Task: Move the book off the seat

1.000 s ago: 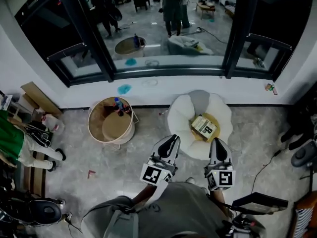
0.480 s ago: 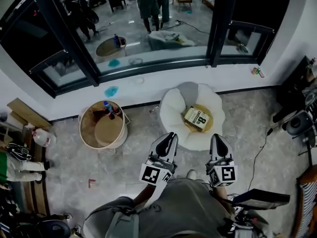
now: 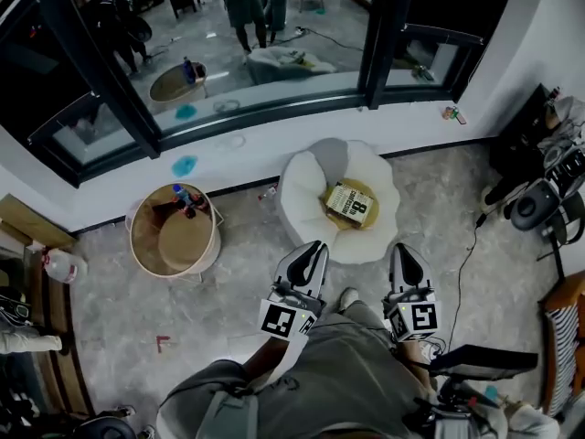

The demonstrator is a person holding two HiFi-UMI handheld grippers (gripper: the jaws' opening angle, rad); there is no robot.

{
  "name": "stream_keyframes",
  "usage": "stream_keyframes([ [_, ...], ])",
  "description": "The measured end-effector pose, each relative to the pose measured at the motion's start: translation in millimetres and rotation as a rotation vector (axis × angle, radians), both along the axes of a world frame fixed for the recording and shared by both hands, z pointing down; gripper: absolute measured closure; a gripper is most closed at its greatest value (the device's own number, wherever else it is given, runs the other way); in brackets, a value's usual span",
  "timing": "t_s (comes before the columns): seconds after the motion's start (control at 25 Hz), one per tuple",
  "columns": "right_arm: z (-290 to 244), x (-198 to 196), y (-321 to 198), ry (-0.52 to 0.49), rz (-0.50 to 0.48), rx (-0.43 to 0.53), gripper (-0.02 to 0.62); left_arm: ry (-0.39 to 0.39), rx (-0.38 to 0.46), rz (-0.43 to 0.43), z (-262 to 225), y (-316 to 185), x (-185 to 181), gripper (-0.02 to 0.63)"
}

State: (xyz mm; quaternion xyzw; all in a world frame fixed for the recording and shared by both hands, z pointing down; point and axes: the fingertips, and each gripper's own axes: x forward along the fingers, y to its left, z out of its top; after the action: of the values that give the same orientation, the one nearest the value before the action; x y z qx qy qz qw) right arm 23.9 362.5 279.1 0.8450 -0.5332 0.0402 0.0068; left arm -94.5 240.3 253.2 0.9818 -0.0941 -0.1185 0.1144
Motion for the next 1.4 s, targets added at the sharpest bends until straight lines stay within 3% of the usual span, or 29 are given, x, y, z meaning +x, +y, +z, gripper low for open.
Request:
stream_keyframes([
  [0.32, 4, -3, -24, 0.003, -0.044, 0.010, 0.580, -0.005, 0.001, -0.053, -1, -14, -13, 0.561],
  [0.68, 13, 22, -85, -0.051, -0.179, 0.071, 0.580, -0.044, 0.017, -0.231, 1, -52, -14, 0.561],
  [0.92, 20, 63, -120, -0.090, -0.257, 0.111, 0.580, -0.085, 0.023, -0.257, 4, -67, 31, 0.561],
  [1.16, 17, 130, -149, -0.094, -0.249, 0.140, 0.580, -0.115, -0.117, -0.253, 7, -79, 90, 0.561],
  [1.4, 41, 182, -164, -0.174, -0.283, 0.144, 0.580, -0.185, -0.065, -0.282, 13, -97, 146, 0.561],
])
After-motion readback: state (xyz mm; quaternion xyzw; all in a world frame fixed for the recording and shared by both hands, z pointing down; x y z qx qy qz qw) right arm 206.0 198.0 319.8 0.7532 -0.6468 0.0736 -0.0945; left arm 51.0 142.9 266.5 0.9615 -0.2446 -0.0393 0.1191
